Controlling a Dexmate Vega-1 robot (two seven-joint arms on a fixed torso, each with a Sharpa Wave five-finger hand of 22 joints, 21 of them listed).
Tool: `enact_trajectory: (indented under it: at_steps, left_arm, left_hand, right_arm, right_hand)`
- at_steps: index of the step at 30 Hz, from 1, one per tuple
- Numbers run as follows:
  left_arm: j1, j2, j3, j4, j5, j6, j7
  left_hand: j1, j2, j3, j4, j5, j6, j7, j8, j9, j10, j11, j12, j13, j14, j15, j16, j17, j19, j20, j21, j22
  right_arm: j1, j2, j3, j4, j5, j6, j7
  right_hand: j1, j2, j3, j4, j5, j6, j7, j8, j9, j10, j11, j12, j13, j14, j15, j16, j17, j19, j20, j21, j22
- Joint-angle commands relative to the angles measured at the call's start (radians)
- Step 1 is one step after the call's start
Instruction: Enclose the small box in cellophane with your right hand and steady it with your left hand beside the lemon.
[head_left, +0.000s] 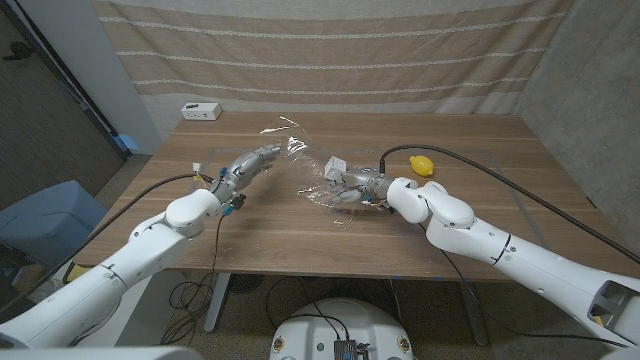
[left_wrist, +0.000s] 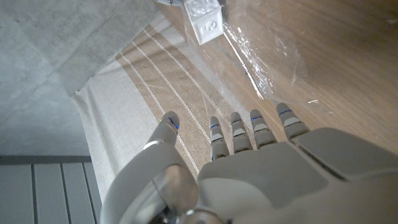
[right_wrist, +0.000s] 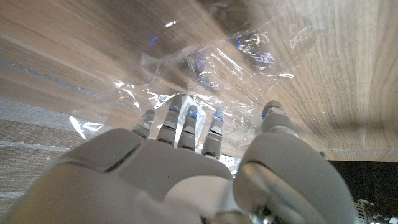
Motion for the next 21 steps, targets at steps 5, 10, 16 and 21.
enact_trajectory:
  at_steps: [5,10,16,21]
  left_arm:
    - [0.1,0.26,-0.027,-0.304,0.367,0.359,0.136]
    - [0.114,0.291,-0.015,-0.366,0.456,0.494,0.166]
    - [0.133,0.241,-0.007,-0.385,0.519,0.58,0.253]
    - [0.142,0.197,-0.017,-0.372,0.518,0.585,0.294]
  left_hand:
    - [0.057,0.0,0.014,-0.019,-0.001,0.004,-0.01,0.003,0.005,0.005,-0.017,-0.002,0.005,0.005,-0.014,0.001,0.001,0.02,0.004,0.003,0.004]
    - [0.119,-0.011,0.023,-0.025,-0.002,0.01,-0.006,0.001,0.005,0.031,-0.032,0.004,0.005,0.035,-0.04,0.009,0.001,0.059,-0.011,0.015,0.002]
    - [0.156,-0.026,0.015,-0.014,-0.006,-0.014,-0.002,-0.016,0.006,0.039,-0.029,0.002,0.006,0.065,-0.033,0.015,0.002,0.077,-0.011,0.022,0.005]
    - [0.148,-0.025,-0.013,0.01,-0.007,-0.105,-0.017,-0.05,0.006,-0.011,-0.035,-0.023,0.006,0.037,-0.031,0.002,0.006,0.091,-0.043,0.029,0.01]
  right_arm:
    - [0.022,0.03,-0.026,0.021,-0.033,-0.036,0.018]
    - [0.022,0.031,-0.025,0.021,-0.02,-0.025,0.011]
    - [0.012,0.028,-0.017,0.012,-0.002,-0.022,-0.001]
    - [0.009,0.021,-0.017,0.005,0.01,-0.011,0.005]
  right_hand:
    - [-0.005,0.003,0.002,-0.001,0.005,-0.035,0.004,-0.002,0.002,-0.028,-0.02,-0.027,-0.004,-0.011,0.003,-0.012,-0.014,0.015,0.003,0.003,-0.001]
    - [-0.004,0.006,0.004,-0.002,0.005,-0.037,0.011,0.0,0.002,-0.024,-0.02,-0.027,-0.005,-0.011,0.004,-0.014,-0.018,0.015,0.003,0.002,-0.001]
    - [-0.003,0.008,0.006,-0.002,0.005,-0.039,0.014,0.001,0.002,-0.024,-0.022,-0.029,-0.005,-0.007,0.003,-0.015,-0.021,0.016,0.003,0.001,-0.001]
    - [-0.002,0.012,0.009,-0.003,0.006,-0.039,0.02,0.006,0.002,-0.003,-0.055,-0.026,-0.007,0.003,0.001,-0.016,-0.029,0.022,0.002,0.0,-0.001]
